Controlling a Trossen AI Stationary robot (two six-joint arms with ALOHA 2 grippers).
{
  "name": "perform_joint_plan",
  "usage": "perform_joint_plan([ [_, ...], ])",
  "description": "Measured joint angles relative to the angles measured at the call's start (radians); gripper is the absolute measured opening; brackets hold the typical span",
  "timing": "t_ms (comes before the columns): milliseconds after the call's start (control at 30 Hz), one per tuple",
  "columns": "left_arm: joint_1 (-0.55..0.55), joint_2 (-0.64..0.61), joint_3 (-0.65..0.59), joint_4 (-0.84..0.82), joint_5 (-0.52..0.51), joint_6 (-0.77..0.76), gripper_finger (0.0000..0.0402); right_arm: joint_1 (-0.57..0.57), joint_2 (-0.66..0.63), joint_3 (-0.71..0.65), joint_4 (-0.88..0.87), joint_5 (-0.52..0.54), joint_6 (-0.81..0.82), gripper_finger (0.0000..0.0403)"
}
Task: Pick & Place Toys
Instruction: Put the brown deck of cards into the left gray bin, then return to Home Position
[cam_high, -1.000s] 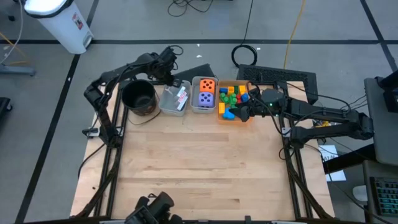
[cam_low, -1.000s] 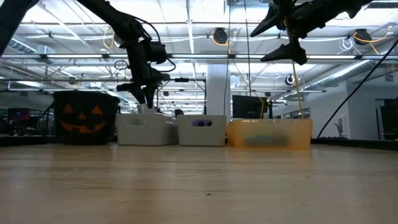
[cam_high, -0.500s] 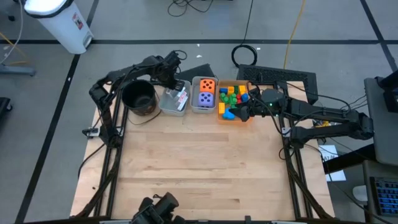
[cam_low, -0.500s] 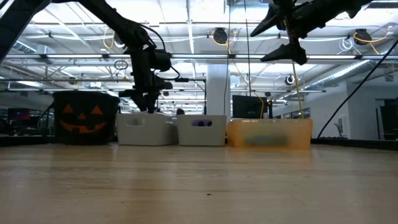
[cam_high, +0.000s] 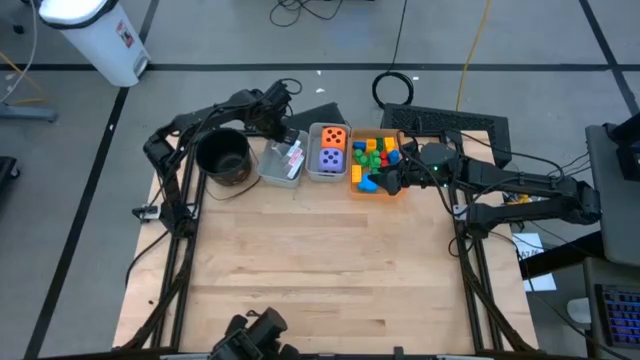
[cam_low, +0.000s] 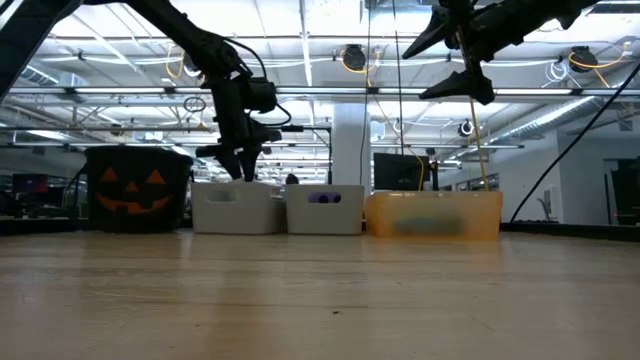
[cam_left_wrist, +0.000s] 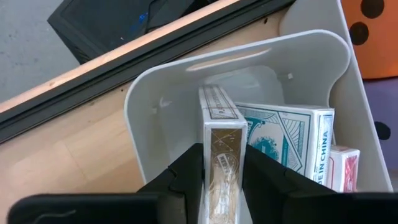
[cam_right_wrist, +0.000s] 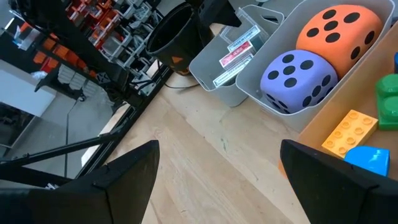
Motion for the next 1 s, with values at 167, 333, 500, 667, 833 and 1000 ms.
perform_joint_plan([
  [167, 0.001, 0.0, 0.0, 0.0, 0.002, -0.001, 0.0149, 0.0, 0.0, 0.0, 0.0, 0.0, 0.0, 0.0325],
  [333, 0.001, -0.001, 0.0, 0.001, 0.005, -0.001, 0.0208, 0.0, 0.0, 0.0, 0.0, 0.0, 0.0, 0.0325],
  [500, 0.009, -0.021, 0.018, -0.01, 0.085, 0.009, 0.0241, 0.0, 0.0, 0.0, 0.001, 0.0, -0.004, 0.0325],
  [667, 0.022, -0.054, 0.111, -0.016, 0.25, -0.018, 0.0252, 0.0, 0.0, 0.0, 0.001, 0.0, -0.011, 0.0325],
  [833, 0.015, -0.123, 0.218, 0.0, 0.379, -0.007, 0.0253, 0.0, 0.0, 0.0, 0.002, 0.0, -0.031, 0.0325],
  [1000, 0.0, -0.265, 0.285, 0.081, 0.456, -0.036, 0.0253, -0.017, -0.019, 0.0, 0.037, 0.0, -0.059, 0.0325],
])
